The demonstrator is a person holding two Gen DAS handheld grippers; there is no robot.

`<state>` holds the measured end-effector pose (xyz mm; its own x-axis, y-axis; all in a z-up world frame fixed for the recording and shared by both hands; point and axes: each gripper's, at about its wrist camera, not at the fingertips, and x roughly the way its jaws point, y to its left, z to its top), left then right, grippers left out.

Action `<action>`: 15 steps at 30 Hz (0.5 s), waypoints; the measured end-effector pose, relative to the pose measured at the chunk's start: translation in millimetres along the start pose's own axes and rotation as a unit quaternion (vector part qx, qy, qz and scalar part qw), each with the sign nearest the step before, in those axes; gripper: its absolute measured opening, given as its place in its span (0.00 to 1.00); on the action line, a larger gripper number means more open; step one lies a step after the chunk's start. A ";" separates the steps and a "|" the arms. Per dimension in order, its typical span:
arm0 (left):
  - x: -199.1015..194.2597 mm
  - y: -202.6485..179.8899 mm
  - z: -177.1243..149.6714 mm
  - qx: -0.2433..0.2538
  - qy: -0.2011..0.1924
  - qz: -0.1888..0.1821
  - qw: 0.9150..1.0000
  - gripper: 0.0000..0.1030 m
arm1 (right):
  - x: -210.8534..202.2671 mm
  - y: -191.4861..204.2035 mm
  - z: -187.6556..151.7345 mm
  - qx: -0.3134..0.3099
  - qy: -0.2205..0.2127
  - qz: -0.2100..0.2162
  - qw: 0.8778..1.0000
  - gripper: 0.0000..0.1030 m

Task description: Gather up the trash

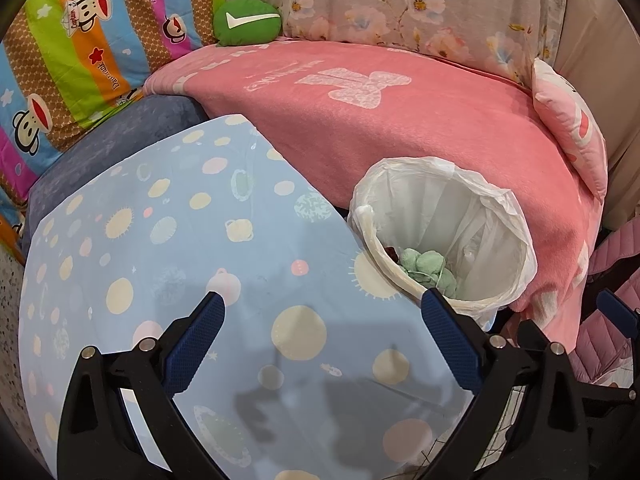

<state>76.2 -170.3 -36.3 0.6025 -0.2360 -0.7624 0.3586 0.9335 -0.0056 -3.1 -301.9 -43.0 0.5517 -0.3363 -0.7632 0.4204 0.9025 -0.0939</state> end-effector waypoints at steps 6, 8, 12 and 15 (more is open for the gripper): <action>0.0 -0.4 -0.1 0.000 0.000 0.000 1.000 0.91 | -0.2 -0.2 -0.3 -0.001 0.000 0.000 1.000 0.93; -0.2 -0.6 0.0 0.000 0.000 0.000 1.000 0.91 | 0.0 0.5 -0.1 0.000 0.000 0.000 1.000 0.93; -0.2 -0.8 -0.3 0.000 -0.001 0.001 1.000 0.91 | 0.2 0.6 -0.3 0.000 0.000 0.000 1.000 0.93; -1.1 -0.6 -0.2 0.000 0.000 0.001 1.000 0.91 | -1.0 0.3 -0.2 -0.001 0.000 -0.001 1.000 0.93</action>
<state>75.2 -170.5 -35.7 0.6030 -0.2343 -0.7626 0.3578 0.9338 -0.0040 -3.6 -301.2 -42.4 0.5509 -0.3374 -0.7633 0.4199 0.9025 -0.0959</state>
